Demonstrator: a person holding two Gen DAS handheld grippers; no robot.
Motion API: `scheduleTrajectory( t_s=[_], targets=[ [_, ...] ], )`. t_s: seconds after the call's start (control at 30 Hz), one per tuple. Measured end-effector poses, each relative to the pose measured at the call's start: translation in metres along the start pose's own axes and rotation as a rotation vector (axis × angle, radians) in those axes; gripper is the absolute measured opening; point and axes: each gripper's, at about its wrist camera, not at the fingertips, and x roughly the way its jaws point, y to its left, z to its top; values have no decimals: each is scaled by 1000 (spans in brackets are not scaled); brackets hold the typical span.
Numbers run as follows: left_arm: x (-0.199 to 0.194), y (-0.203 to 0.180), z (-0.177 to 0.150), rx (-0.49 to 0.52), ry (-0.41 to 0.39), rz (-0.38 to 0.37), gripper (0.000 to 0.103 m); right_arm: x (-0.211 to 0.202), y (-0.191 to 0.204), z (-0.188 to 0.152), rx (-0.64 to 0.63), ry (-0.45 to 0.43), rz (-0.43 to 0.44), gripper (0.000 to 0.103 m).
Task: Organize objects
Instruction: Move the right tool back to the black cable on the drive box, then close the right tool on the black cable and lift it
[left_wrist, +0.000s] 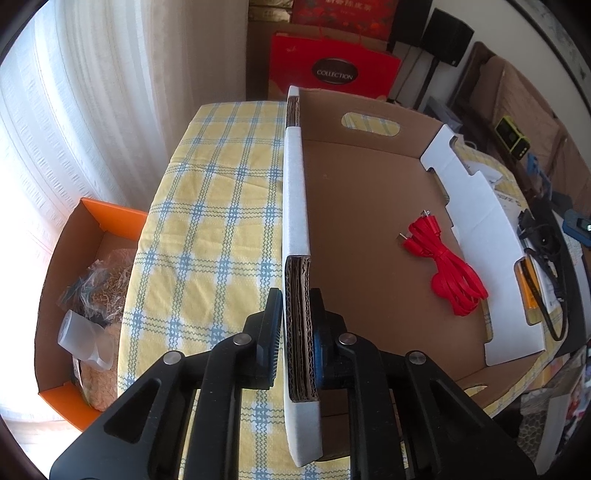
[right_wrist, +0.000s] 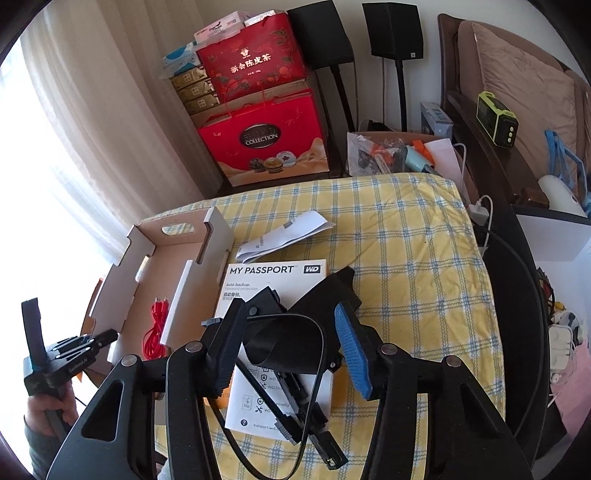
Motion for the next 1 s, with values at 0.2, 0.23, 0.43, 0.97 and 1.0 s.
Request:
scheduleTrajectory(
  t_s=[0.2,0.23,0.43,0.97,1.0],
  targets=[
    [1,1,0,-3,0,-2,13,6,-1,-6,-3,31,-5,40],
    [1,1,0,-4,-1,-3,13,7,-2,-8,2,35,-2,37],
    [1,1,0,-3,-1,-2,13,10,-8,-16,14,59,-12,32],
    [1,1,-1,-9,-2,-4,13,-7,-2,-39,0,56,-4,33],
    [1,1,-1,-9,-2,-4,13,-3,-2,-39,1,64,-10,33]
  ],
)
